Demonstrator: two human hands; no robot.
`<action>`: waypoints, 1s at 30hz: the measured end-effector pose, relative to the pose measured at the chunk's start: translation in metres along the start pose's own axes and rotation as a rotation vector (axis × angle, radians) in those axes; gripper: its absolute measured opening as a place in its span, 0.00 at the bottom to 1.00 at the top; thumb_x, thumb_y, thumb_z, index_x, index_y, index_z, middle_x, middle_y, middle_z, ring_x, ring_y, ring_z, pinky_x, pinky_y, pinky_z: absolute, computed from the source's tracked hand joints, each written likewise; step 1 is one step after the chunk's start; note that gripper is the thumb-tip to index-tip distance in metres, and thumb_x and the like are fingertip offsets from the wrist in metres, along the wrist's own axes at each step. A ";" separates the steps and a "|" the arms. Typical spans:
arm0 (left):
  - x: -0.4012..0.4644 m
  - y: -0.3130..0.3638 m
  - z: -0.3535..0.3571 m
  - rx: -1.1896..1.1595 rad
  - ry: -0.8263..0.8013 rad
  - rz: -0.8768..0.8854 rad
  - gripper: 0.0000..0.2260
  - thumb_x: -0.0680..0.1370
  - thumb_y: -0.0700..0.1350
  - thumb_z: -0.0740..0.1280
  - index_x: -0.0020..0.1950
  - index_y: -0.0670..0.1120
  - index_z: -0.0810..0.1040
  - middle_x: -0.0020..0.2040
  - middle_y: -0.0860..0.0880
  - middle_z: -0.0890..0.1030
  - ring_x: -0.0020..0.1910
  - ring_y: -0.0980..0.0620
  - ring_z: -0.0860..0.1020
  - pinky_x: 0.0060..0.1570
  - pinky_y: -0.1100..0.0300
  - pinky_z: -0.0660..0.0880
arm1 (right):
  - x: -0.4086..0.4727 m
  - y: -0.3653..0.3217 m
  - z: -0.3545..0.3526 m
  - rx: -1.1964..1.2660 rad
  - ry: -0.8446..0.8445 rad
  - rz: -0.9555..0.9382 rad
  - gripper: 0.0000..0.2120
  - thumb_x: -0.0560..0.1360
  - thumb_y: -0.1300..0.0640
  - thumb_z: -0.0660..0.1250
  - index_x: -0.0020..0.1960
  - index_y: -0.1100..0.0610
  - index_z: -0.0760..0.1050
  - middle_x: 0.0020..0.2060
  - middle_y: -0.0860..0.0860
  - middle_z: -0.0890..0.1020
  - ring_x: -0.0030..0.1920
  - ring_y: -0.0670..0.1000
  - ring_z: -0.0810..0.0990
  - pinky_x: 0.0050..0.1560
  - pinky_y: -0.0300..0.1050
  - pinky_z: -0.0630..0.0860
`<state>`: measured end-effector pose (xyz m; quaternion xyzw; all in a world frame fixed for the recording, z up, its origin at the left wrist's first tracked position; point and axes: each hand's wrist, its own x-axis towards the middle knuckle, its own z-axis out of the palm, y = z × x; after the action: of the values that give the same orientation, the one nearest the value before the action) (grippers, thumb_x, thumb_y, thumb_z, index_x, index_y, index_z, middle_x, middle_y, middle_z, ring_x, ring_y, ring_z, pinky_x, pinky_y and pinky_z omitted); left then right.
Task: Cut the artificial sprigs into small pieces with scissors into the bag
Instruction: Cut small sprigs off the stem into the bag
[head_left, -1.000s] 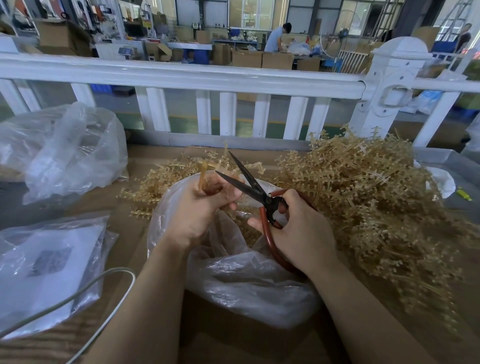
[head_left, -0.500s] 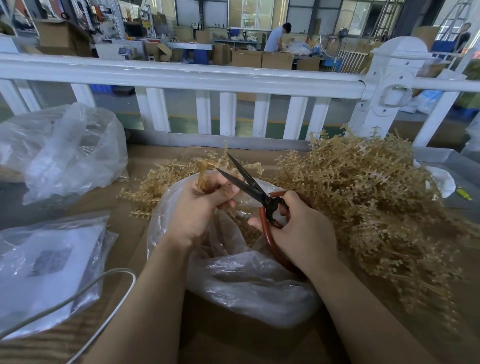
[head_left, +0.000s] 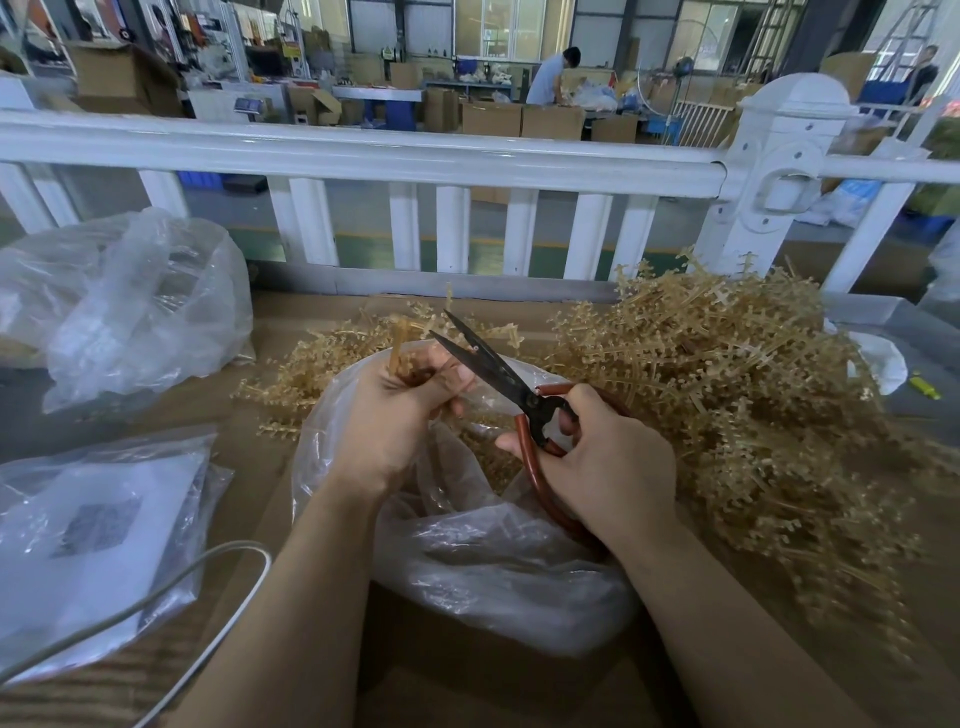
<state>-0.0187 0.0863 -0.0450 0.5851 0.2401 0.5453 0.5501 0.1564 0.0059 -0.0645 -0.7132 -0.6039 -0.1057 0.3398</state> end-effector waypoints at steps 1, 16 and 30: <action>0.000 0.000 0.000 0.001 -0.002 0.000 0.05 0.73 0.38 0.70 0.39 0.38 0.78 0.30 0.50 0.79 0.30 0.56 0.76 0.33 0.66 0.74 | 0.000 0.001 0.001 0.012 0.002 -0.004 0.33 0.67 0.17 0.52 0.45 0.45 0.73 0.30 0.36 0.70 0.28 0.34 0.64 0.27 0.29 0.55; 0.001 0.003 0.000 -0.311 0.037 -0.128 0.07 0.71 0.36 0.70 0.47 0.40 0.76 0.38 0.45 0.81 0.36 0.52 0.82 0.43 0.61 0.79 | 0.000 0.004 0.001 0.108 -0.023 -0.029 0.34 0.66 0.18 0.54 0.47 0.47 0.74 0.28 0.37 0.70 0.28 0.39 0.70 0.29 0.31 0.61; 0.002 0.003 -0.004 -0.361 0.070 -0.168 0.07 0.72 0.38 0.70 0.49 0.37 0.79 0.39 0.47 0.85 0.37 0.54 0.83 0.44 0.62 0.80 | 0.002 0.004 0.003 0.178 -0.104 -0.018 0.32 0.65 0.21 0.62 0.49 0.49 0.75 0.32 0.41 0.78 0.35 0.43 0.80 0.40 0.44 0.80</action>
<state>-0.0228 0.0887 -0.0426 0.4357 0.2054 0.5515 0.6811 0.1598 0.0094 -0.0674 -0.6792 -0.6342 -0.0176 0.3690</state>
